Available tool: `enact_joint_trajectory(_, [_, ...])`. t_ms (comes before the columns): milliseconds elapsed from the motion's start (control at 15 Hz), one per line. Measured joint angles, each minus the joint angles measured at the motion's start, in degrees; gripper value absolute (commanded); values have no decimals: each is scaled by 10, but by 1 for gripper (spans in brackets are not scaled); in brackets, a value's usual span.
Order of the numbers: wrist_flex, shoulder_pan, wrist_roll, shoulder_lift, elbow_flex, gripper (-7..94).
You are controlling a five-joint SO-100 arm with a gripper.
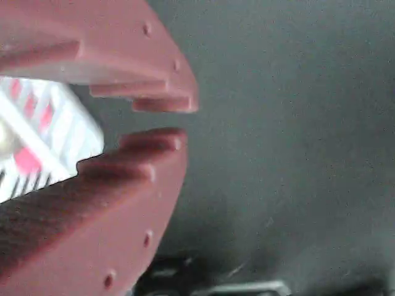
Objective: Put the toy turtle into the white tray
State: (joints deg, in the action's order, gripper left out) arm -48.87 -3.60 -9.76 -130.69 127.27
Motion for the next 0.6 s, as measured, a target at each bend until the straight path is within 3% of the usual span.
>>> enact_joint_trajectory(267, [-85, -13, 28, -322, 250, 0])
enact_joint_trajectory(600, [-227, 1, 36, -566, 349, 0])
